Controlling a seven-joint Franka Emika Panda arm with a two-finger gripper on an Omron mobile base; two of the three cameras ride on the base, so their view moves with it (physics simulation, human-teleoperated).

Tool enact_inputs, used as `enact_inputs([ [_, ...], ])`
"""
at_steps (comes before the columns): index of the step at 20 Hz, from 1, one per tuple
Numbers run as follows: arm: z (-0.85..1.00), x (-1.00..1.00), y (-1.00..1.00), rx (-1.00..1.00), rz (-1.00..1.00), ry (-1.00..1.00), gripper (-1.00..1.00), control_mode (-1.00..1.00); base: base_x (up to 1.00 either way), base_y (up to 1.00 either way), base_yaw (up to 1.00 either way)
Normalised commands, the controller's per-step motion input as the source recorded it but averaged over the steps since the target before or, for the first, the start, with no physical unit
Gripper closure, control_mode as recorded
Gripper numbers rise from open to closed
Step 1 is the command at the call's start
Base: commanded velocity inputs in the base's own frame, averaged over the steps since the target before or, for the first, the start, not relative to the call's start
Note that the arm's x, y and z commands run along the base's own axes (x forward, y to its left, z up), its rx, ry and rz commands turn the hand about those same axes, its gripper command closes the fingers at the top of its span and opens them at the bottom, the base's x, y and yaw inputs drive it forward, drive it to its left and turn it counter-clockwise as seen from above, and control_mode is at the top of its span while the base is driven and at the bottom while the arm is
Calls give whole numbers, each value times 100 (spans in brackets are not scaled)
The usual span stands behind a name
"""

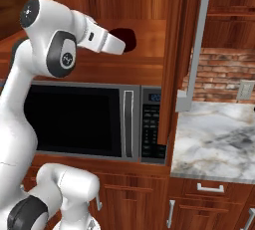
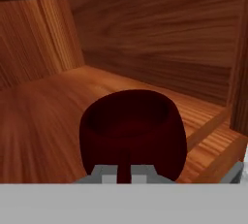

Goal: There is a tray on the dining counter. Grab the cup, mug, and pitcher and place them on the tray. The pitcher may be placed next to the tray if it cannot fit the tray.

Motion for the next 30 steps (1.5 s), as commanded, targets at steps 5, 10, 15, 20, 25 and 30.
enact_inputs([
  [5, 0, -93, 27, 0, 6, 0, 100, -100, 0, 0, 0],
  [10, 0, -94, 54, -1, 19, 0, 100, -100, 0, 0, 0],
  [15, 0, -77, 58, 0, 29, 1, 100, -100, 0, 0, 0],
  [20, 0, -51, 53, 0, 31, 6, 100, -100, 0, 0, 0],
  [25, 0, -23, 35, 0, 24, 5, 100, -100, 0, 0, 0],
  [30, 0, -10, 6, 0, 10, 0, 100, -100, 0, 0, 0],
])
